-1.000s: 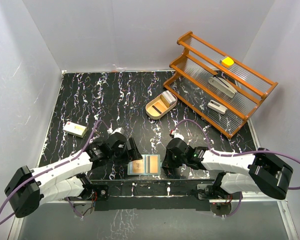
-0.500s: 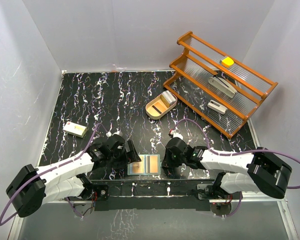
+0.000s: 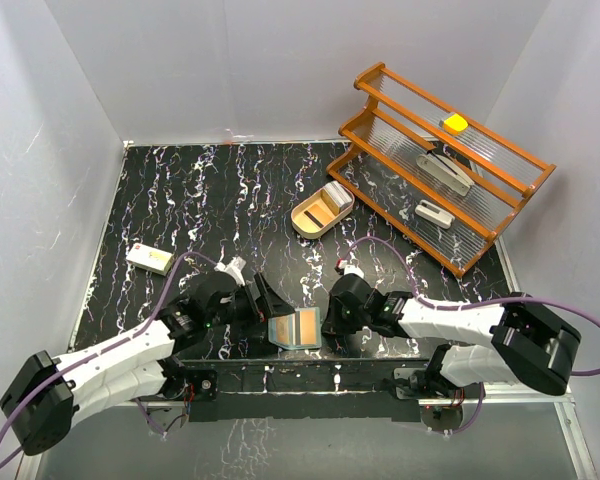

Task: Put the credit cards into the card holder
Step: Close the card holder at the center of the board.

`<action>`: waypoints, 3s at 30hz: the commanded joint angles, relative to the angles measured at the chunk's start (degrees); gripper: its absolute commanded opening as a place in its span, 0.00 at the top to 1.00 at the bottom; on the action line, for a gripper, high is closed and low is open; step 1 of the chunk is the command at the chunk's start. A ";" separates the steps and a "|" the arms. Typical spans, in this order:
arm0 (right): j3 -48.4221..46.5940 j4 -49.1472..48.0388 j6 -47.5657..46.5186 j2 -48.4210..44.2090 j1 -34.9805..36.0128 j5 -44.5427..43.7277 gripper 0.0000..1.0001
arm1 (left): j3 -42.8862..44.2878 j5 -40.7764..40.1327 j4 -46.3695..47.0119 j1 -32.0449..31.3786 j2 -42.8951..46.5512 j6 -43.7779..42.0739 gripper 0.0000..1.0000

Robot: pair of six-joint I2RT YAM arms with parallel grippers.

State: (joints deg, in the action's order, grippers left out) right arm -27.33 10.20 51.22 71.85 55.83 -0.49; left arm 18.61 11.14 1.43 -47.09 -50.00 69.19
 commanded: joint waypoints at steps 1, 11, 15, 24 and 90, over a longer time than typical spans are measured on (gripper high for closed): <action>-1.49 -2.55 -0.23 1.41 0.91 0.88 0.98 | -0.20 5.91 10.39 -0.03 -0.98 1.93 0.14; -3.61 -4.34 -2.08 4.70 1.19 0.67 0.96 | -0.59 11.44 21.12 -0.11 -9.83 2.22 0.42; -4.60 -3.52 -2.86 4.88 1.25 0.08 0.94 | 0.63 11.16 18.35 -0.10 -11.84 -0.19 0.63; -4.84 0.77 -2.72 -2.00 1.21 -1.08 0.77 | 2.53 9.70 15.28 -0.04 -16.92 -4.56 0.78; -0.73 -7.79 8.41 -5.78 -0.04 2.91 0.65 | 3.76 5.34 7.74 -0.05 -26.41 -7.82 0.91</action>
State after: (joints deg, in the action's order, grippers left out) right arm -29.91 11.49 56.51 65.91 55.90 -1.06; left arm 23.55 17.37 12.64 -47.03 -76.20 61.60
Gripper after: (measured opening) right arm 0.316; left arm 0.090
